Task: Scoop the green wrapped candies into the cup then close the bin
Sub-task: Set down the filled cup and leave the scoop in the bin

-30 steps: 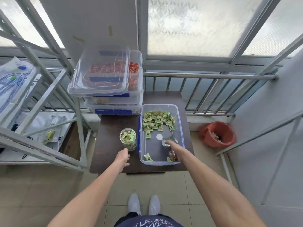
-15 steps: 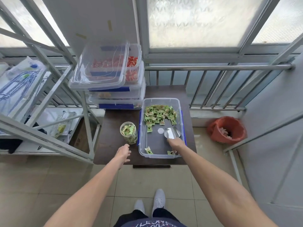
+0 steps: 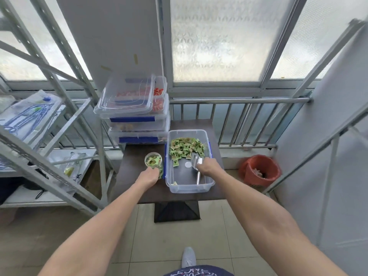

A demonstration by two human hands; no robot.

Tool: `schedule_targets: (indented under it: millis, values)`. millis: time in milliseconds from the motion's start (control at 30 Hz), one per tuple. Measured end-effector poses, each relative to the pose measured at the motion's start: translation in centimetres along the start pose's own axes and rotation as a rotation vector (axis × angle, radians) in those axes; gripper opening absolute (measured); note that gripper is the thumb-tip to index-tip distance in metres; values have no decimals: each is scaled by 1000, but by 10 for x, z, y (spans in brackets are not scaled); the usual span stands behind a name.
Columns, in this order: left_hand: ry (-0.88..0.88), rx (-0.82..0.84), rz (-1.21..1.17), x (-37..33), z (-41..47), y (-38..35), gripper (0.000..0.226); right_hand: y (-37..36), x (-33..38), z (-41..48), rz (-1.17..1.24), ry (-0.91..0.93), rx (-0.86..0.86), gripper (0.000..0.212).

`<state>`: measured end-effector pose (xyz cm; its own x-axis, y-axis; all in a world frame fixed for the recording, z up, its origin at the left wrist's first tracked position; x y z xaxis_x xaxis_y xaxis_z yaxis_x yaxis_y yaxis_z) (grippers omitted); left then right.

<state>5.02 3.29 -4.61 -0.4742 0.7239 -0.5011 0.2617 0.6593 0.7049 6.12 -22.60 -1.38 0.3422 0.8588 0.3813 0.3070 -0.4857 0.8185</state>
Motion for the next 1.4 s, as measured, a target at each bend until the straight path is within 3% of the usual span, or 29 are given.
schedule_targets:
  millis: [133, 233, 700, 1033, 1400]
  values:
    - [-134, -83, 171, 11, -55, 20, 55, 8, 19, -55, -64, 58, -56, 47]
    - [-190, -133, 221, 29, -93, 35, 52, 9, 32, -103, -92, 105, -120, 41]
    - [-367, -182, 250, 118, -285, 79, 58, -31, 44, -333, -156, 169, -281, 45]
    - [-402, -153, 255, 125, -331, 76, 54, -42, 36, -372, -238, 146, -266, 43]
    - [-413, -176, 296, 106, -326, 83, 63, -26, 29, -366, -167, 187, -310, 46]
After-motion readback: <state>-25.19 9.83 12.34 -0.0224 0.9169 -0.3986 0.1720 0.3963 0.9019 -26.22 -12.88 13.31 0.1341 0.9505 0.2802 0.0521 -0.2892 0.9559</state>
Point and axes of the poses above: each hand's wrist, its own z-axis towards the middle knuckle, its own y-axis out of the back of the hand, x = y × z, the point moved 3 cm from there along z, towards the middle knuckle, and after that the axes turned 4 degrees about -x, right-handed, at the moved point
